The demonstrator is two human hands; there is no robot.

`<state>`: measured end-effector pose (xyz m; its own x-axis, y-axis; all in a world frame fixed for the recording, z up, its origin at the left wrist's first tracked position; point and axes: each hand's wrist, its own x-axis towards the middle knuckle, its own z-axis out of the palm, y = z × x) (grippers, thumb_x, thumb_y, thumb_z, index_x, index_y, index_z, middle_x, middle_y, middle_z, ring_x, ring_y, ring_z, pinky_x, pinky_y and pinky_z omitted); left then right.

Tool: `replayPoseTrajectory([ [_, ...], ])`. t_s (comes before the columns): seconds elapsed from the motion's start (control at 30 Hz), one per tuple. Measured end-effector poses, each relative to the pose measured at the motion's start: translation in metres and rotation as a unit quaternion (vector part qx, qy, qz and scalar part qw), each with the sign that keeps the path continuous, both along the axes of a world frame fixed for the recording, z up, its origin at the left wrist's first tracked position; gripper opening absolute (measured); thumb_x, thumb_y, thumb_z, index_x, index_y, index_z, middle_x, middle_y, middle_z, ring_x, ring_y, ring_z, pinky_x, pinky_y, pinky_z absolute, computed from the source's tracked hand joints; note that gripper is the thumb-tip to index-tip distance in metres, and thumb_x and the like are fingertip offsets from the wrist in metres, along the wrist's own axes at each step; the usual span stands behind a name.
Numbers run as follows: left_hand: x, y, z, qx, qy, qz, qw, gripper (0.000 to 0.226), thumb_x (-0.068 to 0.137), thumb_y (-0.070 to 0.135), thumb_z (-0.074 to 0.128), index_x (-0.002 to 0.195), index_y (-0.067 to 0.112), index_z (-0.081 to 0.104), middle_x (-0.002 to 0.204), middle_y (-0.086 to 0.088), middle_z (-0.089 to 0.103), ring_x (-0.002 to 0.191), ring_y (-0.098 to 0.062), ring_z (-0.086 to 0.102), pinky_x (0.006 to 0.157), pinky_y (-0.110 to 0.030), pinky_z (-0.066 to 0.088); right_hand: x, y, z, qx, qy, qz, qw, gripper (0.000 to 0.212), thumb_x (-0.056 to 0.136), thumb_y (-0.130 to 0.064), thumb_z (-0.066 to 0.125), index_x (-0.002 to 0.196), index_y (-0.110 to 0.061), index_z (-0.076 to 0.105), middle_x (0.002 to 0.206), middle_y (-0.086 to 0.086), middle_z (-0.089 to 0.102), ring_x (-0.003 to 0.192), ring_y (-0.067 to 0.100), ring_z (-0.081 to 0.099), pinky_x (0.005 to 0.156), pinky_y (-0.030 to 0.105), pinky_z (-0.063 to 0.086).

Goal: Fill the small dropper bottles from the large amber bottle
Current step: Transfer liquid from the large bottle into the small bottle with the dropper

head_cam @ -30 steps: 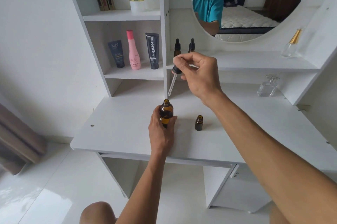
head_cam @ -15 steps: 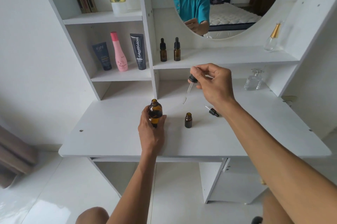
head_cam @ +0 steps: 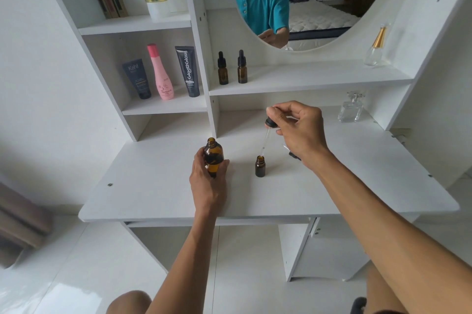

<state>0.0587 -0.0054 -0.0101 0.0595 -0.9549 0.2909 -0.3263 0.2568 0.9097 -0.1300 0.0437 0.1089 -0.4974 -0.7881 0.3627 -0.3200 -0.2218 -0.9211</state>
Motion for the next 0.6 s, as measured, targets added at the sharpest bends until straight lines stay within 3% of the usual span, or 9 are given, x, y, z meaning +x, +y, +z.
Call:
replayPoseTrajectory([
  [0.33,-0.0001,-0.0006,-0.0009,0.002,0.004,0.004,1.0,0.048,0.09,0.028,0.071,0.131,0.031,0.049,0.117,0.007,0.065,0.102,-0.012,0.062,0.087,-0.029,0.05,0.0022,-0.0036,-0.0058,0.011,0.019,0.003,1.0,0.008,0.086,-0.03,0.076,0.079,-0.028,0.073,0.076,-0.007,0.074,0.081,0.013,0.073,0.08,0.045,0.06],
  [0.6,0.0002,-0.0009,-0.0014,-0.001,0.0,0.004,1.0,0.047,0.09,0.029,0.072,0.131,0.031,0.049,0.117,0.006,0.066,0.101,-0.013,0.063,0.085,-0.025,0.047,0.003,-0.0053,-0.0067,0.021,0.036,0.005,0.999,0.01,0.086,-0.03,0.075,0.076,-0.028,0.073,0.074,-0.009,0.074,0.081,0.014,0.073,0.079,0.046,0.059],
])
